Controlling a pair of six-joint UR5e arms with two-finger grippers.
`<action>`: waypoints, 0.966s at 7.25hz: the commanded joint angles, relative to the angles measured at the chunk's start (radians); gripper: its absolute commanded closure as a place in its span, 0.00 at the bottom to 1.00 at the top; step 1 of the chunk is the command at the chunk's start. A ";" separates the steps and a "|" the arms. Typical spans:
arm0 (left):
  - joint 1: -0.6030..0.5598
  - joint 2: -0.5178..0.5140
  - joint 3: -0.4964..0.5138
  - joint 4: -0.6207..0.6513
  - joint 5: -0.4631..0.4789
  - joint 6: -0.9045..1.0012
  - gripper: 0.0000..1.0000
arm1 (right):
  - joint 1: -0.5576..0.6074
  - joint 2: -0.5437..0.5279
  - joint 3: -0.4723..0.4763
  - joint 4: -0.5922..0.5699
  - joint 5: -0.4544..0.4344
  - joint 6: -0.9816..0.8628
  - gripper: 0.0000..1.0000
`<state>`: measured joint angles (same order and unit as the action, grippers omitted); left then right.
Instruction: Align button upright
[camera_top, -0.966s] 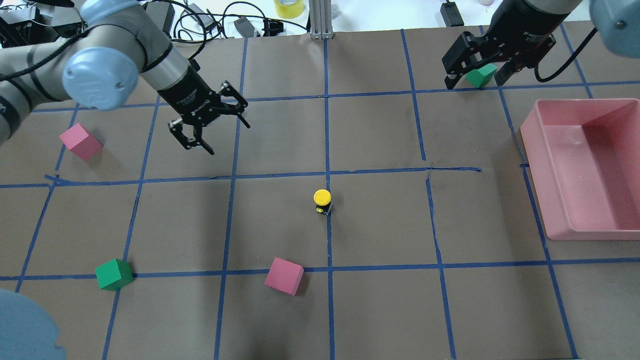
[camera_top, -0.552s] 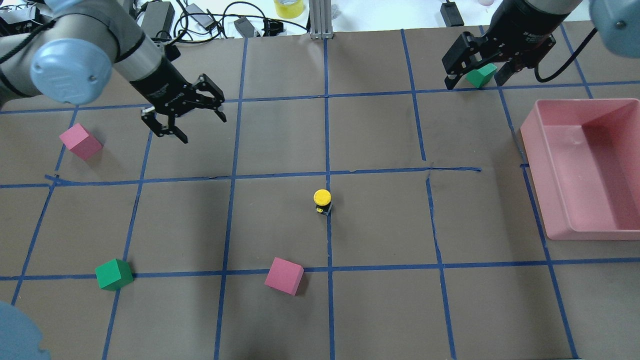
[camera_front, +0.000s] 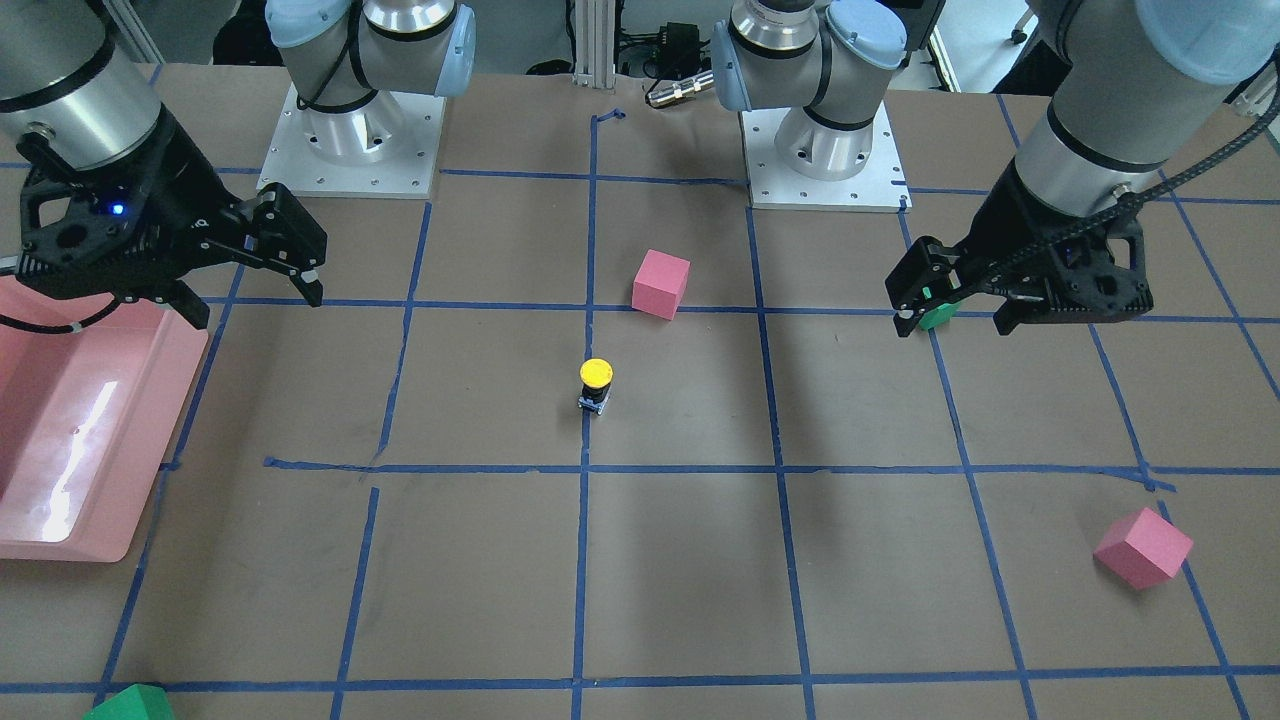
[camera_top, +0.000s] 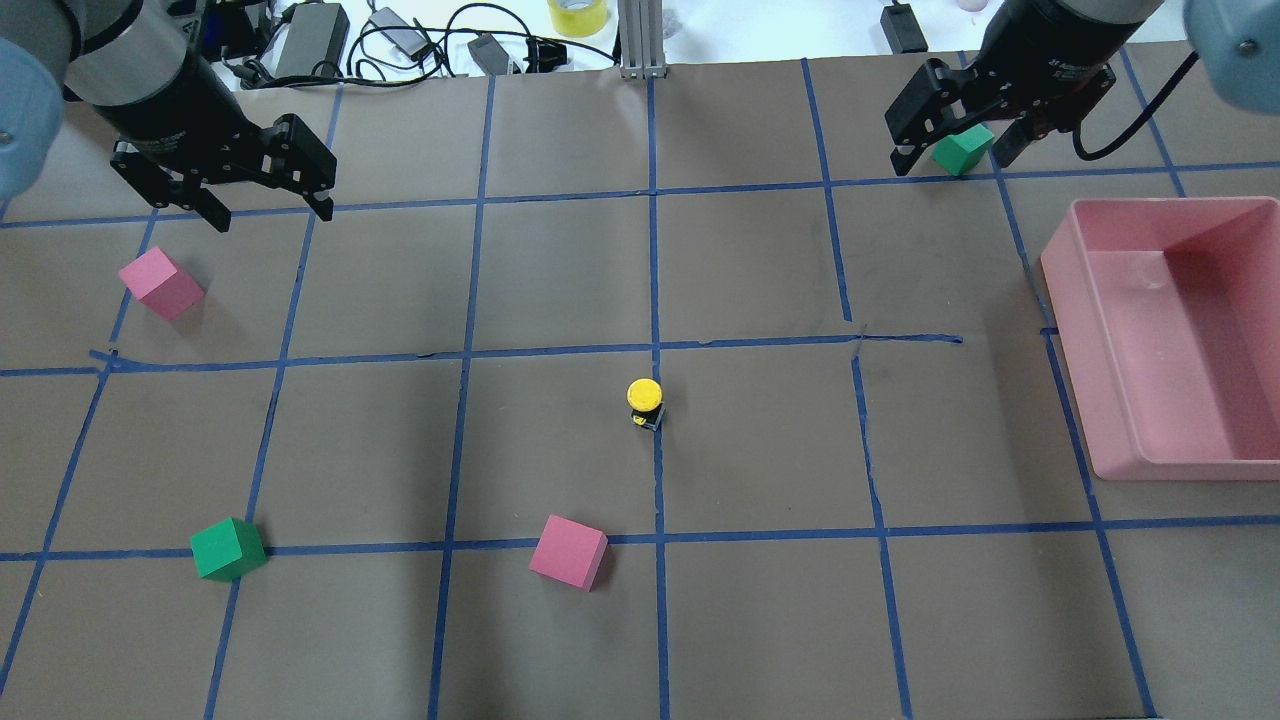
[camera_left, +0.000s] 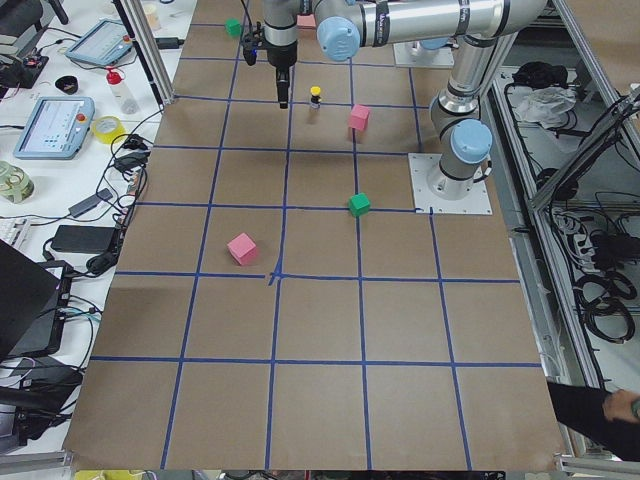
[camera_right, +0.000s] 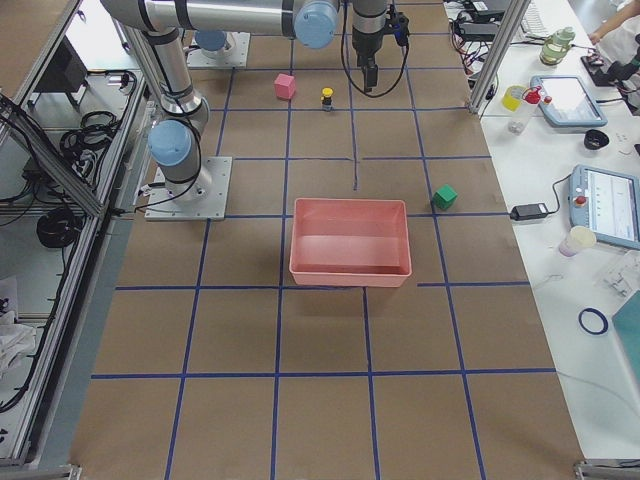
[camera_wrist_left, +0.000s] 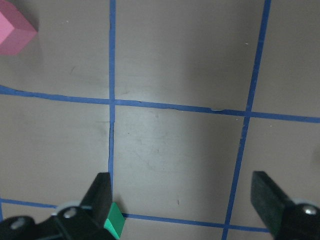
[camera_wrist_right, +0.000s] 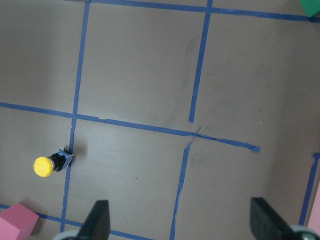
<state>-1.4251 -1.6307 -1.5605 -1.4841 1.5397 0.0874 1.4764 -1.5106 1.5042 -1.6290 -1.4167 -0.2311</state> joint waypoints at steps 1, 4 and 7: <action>-0.018 0.017 -0.004 -0.005 -0.027 -0.006 0.00 | 0.039 -0.023 -0.013 0.003 -0.034 0.117 0.00; -0.081 0.040 -0.007 -0.024 -0.015 -0.006 0.00 | 0.197 -0.022 -0.022 -0.011 -0.130 0.375 0.00; -0.081 0.064 -0.009 -0.083 0.019 -0.005 0.00 | 0.168 -0.020 -0.039 0.009 -0.131 0.351 0.00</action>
<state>-1.5062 -1.5763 -1.5681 -1.5433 1.5377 0.0826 1.6539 -1.5316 1.4682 -1.6311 -1.5480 0.1311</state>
